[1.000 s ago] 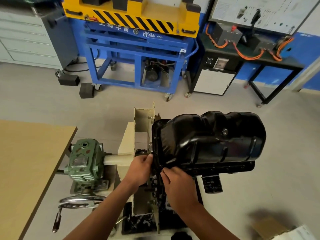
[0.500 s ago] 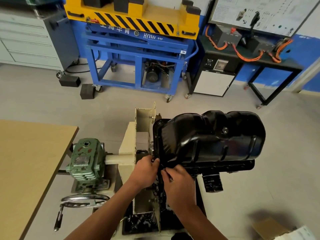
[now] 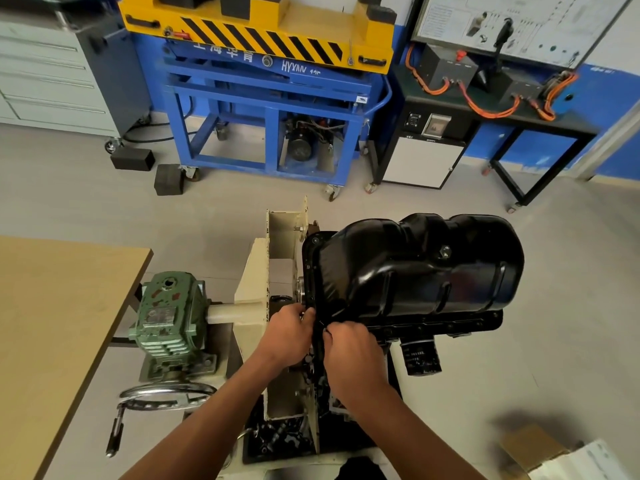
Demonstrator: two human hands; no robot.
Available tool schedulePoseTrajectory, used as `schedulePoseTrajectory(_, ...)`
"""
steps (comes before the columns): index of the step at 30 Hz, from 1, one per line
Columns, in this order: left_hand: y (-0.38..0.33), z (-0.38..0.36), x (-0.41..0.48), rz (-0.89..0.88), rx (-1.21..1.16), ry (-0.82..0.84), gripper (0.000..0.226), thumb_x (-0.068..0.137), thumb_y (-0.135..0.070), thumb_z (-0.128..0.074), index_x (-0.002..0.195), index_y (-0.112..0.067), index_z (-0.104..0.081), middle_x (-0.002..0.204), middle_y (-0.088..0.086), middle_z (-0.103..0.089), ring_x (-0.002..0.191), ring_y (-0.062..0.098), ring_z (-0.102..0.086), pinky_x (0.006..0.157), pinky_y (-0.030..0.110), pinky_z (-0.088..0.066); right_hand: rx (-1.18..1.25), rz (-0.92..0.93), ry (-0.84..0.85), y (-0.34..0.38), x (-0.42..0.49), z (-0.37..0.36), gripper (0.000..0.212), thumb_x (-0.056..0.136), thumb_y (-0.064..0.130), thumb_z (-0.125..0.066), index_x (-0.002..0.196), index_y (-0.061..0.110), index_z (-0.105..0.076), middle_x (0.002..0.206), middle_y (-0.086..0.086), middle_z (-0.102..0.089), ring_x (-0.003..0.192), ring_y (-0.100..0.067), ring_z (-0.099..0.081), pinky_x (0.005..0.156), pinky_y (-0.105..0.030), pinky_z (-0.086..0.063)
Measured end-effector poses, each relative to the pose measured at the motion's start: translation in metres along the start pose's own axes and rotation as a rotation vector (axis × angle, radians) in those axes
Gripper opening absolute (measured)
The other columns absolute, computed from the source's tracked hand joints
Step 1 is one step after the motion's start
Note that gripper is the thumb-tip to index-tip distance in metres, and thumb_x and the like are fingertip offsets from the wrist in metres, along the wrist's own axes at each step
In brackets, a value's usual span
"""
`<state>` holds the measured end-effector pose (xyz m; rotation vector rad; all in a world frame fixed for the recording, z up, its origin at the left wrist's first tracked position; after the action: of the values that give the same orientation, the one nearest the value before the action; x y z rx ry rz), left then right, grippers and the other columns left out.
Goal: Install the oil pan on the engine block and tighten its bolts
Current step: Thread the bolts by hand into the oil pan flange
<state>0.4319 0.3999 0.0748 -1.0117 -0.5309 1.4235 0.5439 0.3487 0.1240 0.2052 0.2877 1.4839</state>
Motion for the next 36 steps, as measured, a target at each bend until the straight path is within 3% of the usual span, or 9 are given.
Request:
schedulePoseTrajectory(6, 0.002, 0.0, 0.0, 0.012, -0.018, -0.001, 0.035, 0.106, -0.031, -0.044, 0.073, -0.022, -0.052, 0.058, -0.007, -0.055, 0.046, 0.005, -0.05, 0.042, 0.016, -0.032, -0.016, 0.001, -0.022, 0.002, 0.001, 0.0, 0.033, 0.106, 0.038, -0.039, 0.103, 0.017, -0.064, 0.098, -0.001, -0.066, 0.091, -0.022, -0.066, 0.075, -0.036, -0.055)
schedulePoseTrajectory(12, 0.001, 0.0, 0.001, 0.011, -0.04, 0.025, 0.034, 0.106, -0.03, -0.044, 0.082, -0.014, -0.06, 0.062, -0.002, -0.059, 0.048, 0.009, -0.052, 0.046, 0.02, -0.036, 0.04, -0.021, -0.045, -0.004, 0.0, 0.007, 0.038, 0.102, 0.048, -0.045, 0.089, 0.019, -0.065, 0.085, 0.001, -0.064, 0.079, -0.019, -0.063, 0.066, -0.031, -0.05)
schedulePoseTrajectory(15, 0.001, 0.0, 0.0, 0.013, -0.055, 0.033, 0.034, 0.106, -0.03, -0.044, 0.088, -0.008, -0.062, 0.064, 0.0, -0.059, 0.051, 0.013, -0.052, 0.051, 0.027, -0.038, 0.089, 0.014, -0.078, -0.007, -0.002, 0.01, 0.031, 0.098, 0.045, -0.054, 0.084, 0.019, -0.064, 0.077, 0.005, -0.062, 0.07, -0.015, -0.06, 0.061, -0.027, -0.047)
schedulePoseTrajectory(19, -0.001, -0.001, -0.001, 0.013, -0.052, 0.037, 0.034, 0.107, -0.03, -0.043, 0.084, -0.012, -0.06, 0.064, 0.0, -0.058, 0.054, 0.015, -0.052, 0.053, 0.028, -0.038, 0.181, 0.125, -0.16, -0.005, -0.009, 0.016, 0.017, 0.097, 0.029, -0.061, 0.107, 0.02, -0.071, 0.085, 0.004, -0.064, 0.074, -0.014, -0.06, 0.064, -0.031, -0.053)
schedulePoseTrajectory(22, 0.0, 0.0, -0.001, 0.018, -0.04, 0.039, 0.034, 0.107, -0.031, -0.043, 0.081, -0.015, -0.058, 0.064, -0.002, -0.057, 0.054, 0.013, -0.052, 0.05, 0.027, -0.037, 0.143, 0.179, -0.156, -0.004, -0.01, 0.012, 0.018, 0.098, 0.025, -0.058, 0.11, 0.021, -0.072, 0.089, 0.004, -0.065, 0.078, -0.015, -0.062, 0.066, -0.033, -0.054)
schedulePoseTrajectory(26, 0.0, -0.001, 0.0, 0.022, -0.049, 0.051, 0.034, 0.107, -0.031, -0.043, 0.087, -0.011, -0.062, 0.064, -0.001, -0.058, 0.054, 0.014, -0.053, 0.052, 0.027, -0.038, 0.092, 0.189, -0.14, -0.003, -0.01, 0.008, 0.019, 0.1, 0.027, -0.055, 0.108, 0.023, -0.072, 0.091, 0.004, -0.066, 0.081, -0.018, -0.064, 0.066, -0.031, -0.052)
schedulePoseTrajectory(29, 0.001, -0.001, -0.001, 0.026, -0.055, 0.053, 0.033, 0.107, -0.031, -0.042, 0.091, -0.01, -0.063, 0.065, -0.001, -0.058, 0.055, 0.015, -0.053, 0.055, 0.028, -0.039, 0.055, 0.154, -0.137, -0.004, -0.009, 0.009, 0.021, 0.102, 0.03, -0.051, 0.101, 0.022, -0.07, 0.089, 0.005, -0.064, 0.079, -0.019, -0.063, 0.061, -0.027, -0.042)
schedulePoseTrajectory(36, 0.0, -0.001, 0.0, 0.028, -0.047, 0.042, 0.033, 0.107, -0.031, -0.043, 0.088, -0.012, -0.063, 0.062, -0.002, -0.057, 0.052, 0.013, -0.052, 0.05, 0.027, -0.037, 0.014, 0.085, -0.091, -0.004, -0.004, 0.007, 0.03, 0.105, 0.037, -0.042, 0.102, 0.018, -0.067, 0.098, 0.003, -0.065, 0.089, -0.019, -0.064, 0.072, -0.029, -0.047)
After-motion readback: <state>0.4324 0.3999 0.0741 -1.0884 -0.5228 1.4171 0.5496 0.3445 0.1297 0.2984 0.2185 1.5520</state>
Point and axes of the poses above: each hand's wrist, its own x-axis towards the middle knuckle, its own z-axis out of the back of the hand, y = z × x, the point moved 8 cm from there along x, towards the middle knuckle
